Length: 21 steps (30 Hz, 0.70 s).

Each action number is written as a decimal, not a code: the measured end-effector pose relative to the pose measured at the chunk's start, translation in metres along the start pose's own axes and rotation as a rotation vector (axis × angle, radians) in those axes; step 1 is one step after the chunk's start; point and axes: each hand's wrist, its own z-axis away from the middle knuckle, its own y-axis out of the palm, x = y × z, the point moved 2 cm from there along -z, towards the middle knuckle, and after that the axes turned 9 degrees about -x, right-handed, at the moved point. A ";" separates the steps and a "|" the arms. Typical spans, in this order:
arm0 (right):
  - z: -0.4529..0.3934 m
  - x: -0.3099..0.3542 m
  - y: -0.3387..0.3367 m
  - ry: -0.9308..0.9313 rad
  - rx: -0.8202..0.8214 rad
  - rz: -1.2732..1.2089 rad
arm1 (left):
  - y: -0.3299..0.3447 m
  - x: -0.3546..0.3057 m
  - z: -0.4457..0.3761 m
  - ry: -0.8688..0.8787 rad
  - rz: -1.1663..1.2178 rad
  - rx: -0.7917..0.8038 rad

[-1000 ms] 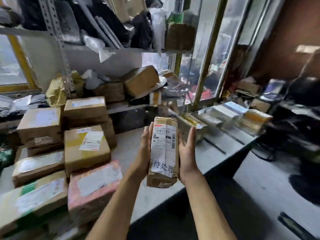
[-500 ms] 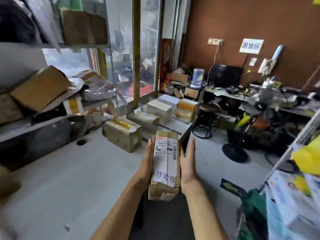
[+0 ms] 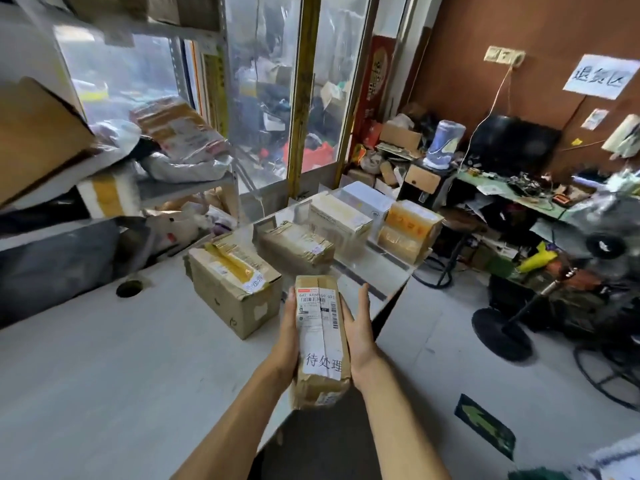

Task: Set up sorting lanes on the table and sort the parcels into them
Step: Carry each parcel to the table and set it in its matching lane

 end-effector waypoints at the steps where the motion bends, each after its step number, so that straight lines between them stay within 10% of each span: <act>1: -0.015 -0.002 0.001 0.023 0.023 0.007 | -0.004 0.004 -0.011 -0.002 0.002 -0.047; 21: -0.169 -0.044 0.007 0.396 0.579 0.270 | -0.018 0.062 -0.105 -0.039 0.233 -0.743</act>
